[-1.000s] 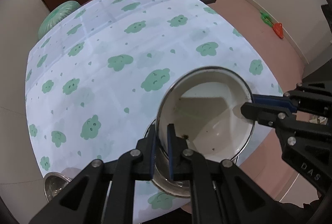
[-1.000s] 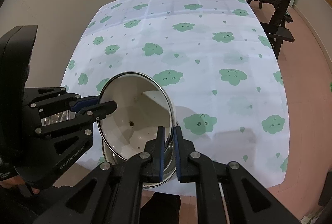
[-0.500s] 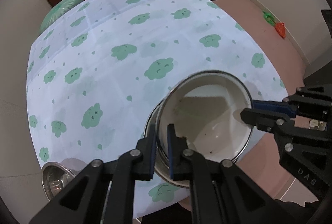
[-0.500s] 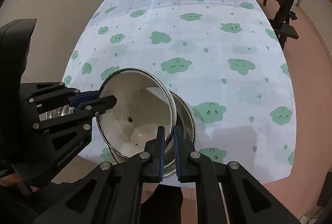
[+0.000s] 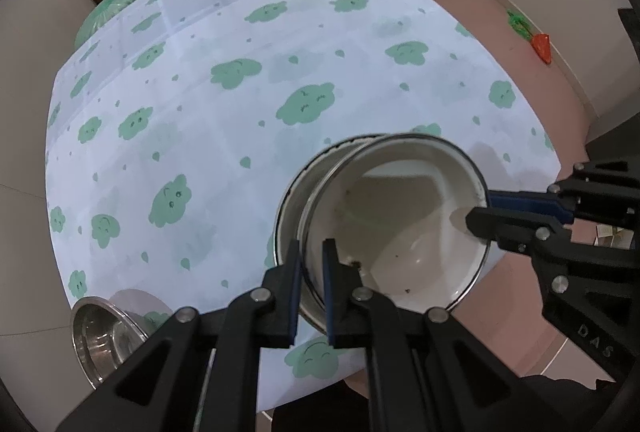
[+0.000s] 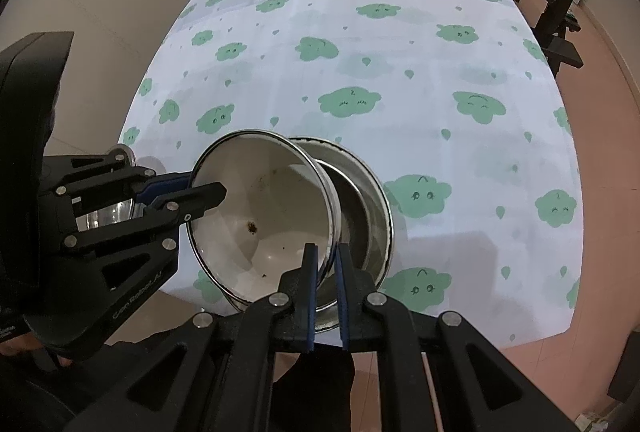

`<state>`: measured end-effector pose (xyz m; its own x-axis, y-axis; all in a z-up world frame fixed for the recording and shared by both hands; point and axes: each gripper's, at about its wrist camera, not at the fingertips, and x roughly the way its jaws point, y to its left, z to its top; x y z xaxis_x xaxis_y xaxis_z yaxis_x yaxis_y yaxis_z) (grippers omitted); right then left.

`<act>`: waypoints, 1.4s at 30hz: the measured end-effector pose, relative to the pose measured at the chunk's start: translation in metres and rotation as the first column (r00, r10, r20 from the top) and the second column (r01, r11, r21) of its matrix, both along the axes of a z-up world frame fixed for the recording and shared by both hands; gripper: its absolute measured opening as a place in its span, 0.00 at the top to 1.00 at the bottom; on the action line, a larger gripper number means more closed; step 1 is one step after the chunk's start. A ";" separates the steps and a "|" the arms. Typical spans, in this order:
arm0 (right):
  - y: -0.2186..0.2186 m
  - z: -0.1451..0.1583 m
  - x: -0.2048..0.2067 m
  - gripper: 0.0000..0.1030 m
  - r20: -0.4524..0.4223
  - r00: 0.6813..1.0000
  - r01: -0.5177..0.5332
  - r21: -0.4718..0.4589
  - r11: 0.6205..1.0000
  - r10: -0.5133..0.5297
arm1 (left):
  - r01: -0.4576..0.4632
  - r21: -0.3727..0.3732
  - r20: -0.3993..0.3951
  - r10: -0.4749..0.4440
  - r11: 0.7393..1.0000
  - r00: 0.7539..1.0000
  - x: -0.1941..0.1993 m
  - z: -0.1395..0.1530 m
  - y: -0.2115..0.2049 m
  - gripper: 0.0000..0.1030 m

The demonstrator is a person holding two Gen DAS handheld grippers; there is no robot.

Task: Organize plates and bowls
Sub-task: 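Lower the white enamel bowl into the nested steel bowls with both tools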

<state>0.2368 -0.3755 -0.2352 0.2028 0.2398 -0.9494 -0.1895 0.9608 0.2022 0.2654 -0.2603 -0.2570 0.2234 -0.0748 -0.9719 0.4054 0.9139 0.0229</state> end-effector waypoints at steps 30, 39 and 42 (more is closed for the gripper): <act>-0.003 -0.043 0.002 0.90 -0.113 0.993 -0.014 0.014 1.000 0.016 | 0.008 0.030 -0.084 -0.005 1.000 0.996 -0.001 -0.042 -0.005 0.94; -0.004 -0.055 0.003 0.90 -0.128 0.992 -0.016 0.013 1.000 0.017 | 0.012 0.041 -0.097 -0.008 0.999 0.995 0.000 -0.053 -0.008 0.94; -0.005 -0.055 0.005 0.90 -0.124 0.992 -0.015 0.017 1.000 0.017 | 0.011 0.049 -0.105 -0.006 0.999 0.994 0.001 -0.059 -0.010 0.94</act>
<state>0.2419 -0.3808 -0.2907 0.0801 0.2572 -0.9630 -0.1776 0.9544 0.2401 0.2665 -0.2699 -0.3158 0.1194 -0.0277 -0.9925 0.4159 0.9091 0.0247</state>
